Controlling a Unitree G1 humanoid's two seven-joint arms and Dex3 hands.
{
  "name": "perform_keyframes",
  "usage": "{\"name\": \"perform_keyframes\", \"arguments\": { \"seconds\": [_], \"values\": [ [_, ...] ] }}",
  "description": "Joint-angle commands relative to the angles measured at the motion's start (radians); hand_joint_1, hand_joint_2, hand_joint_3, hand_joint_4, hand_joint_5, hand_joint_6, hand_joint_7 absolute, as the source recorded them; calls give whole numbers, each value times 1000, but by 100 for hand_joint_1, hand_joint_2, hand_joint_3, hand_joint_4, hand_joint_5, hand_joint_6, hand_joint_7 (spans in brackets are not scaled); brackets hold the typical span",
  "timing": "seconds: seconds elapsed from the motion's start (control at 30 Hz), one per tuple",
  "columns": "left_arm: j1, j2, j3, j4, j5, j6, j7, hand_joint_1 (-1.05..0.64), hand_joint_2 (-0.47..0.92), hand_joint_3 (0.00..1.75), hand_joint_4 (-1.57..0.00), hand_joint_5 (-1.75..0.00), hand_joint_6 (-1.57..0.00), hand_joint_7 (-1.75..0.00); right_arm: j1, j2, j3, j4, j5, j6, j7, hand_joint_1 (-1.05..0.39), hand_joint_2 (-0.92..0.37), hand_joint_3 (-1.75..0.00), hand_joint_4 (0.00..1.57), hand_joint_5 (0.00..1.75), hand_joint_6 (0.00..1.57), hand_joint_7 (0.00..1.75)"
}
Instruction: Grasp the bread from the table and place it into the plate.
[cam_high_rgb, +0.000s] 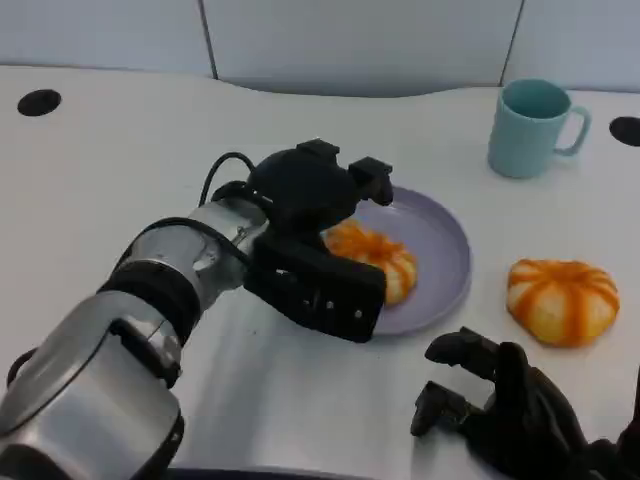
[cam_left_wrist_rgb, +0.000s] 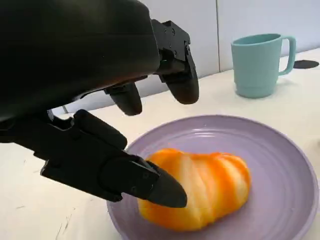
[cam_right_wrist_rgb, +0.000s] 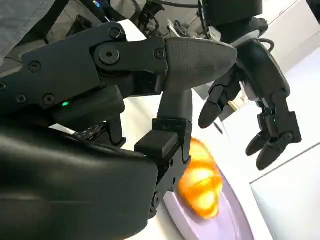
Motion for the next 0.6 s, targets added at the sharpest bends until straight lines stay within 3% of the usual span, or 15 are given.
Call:
{"name": "perform_keyframes", "arguments": {
  "seconds": [0.03,0.37,0.6],
  "values": [
    [-29,5,5,-6,-5,-8,-24,-77,92,9,0,-87,0,-73,12,-4,-1,12,-6,-10,-2,-52,-92,-42,79,142,65,108],
    [-9,30,55,-26,-47,-37,-15,-77,92,10,0,-89,0,-77,10,-8,-2,11,-5,-5,-9,-52,-92,-44,78,142,66,109],
    [46,104,179,-58,-189,-138,-116,-78,92,16,0,-82,-1,-73,-3,-12,-21,34,13,-13,9,-53,-92,-41,76,146,64,112]
  ]
}}
